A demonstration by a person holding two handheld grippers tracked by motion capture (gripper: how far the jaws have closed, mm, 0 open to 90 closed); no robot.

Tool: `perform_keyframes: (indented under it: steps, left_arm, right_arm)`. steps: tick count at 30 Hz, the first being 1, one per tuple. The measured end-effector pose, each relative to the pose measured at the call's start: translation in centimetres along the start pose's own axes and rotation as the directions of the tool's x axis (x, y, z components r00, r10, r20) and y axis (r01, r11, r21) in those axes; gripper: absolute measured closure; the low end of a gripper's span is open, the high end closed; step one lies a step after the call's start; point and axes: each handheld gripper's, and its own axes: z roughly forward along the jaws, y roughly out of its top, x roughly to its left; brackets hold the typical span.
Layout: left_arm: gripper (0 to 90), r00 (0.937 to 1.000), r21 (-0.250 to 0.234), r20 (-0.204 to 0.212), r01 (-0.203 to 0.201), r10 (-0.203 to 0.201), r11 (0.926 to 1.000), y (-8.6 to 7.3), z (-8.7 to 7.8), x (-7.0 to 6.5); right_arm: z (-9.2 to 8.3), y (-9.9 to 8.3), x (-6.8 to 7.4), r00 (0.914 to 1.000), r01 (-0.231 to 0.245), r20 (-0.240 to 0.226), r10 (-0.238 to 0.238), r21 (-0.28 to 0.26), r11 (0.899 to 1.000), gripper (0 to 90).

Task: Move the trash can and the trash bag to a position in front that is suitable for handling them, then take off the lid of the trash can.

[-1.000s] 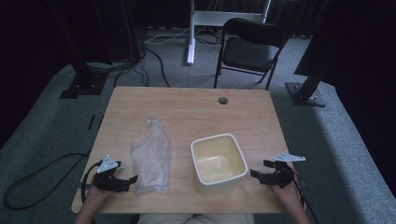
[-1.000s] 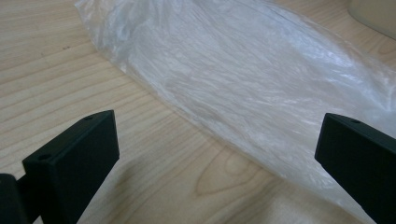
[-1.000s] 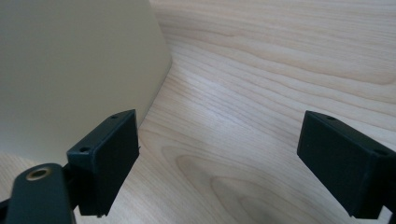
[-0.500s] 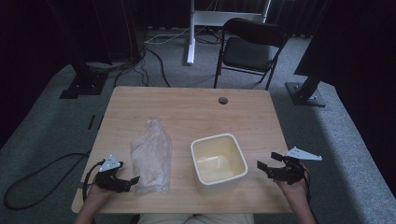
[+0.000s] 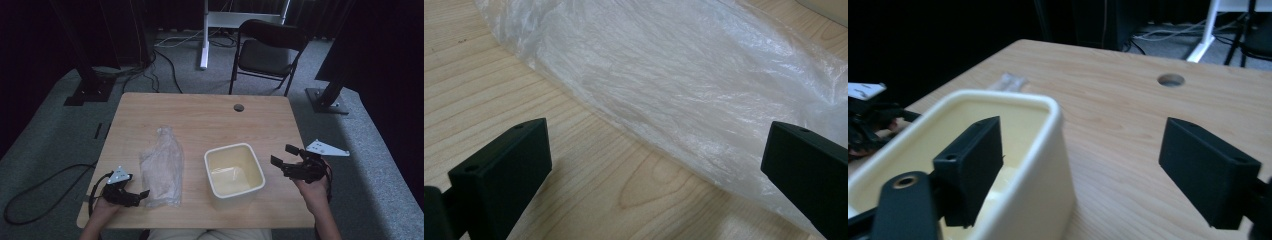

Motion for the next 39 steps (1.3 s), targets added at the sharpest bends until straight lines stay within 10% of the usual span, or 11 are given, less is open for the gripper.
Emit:
perform_keyframes:
  steps: [19, 39]
  left_arm:
    - [0.2, 0.9999, -0.005, 0.014, 0.008, -0.008, 1.0, 0.0, 0.0, 0.2]
    - [0.2, 1.0, -0.006, -0.001, 0.009, -0.009, 0.9999, 0.1, 0.1, 0.2]
  right_arm:
    - [5.2, -0.7, 2.2, 0.9958, -0.028, -0.081, 0.042, 0.172, 0.985, 42.3]
    - [7.8, -0.3, 3.7, 0.9973, 0.044, 0.045, -0.058, 0.274, 0.961, 71.1]
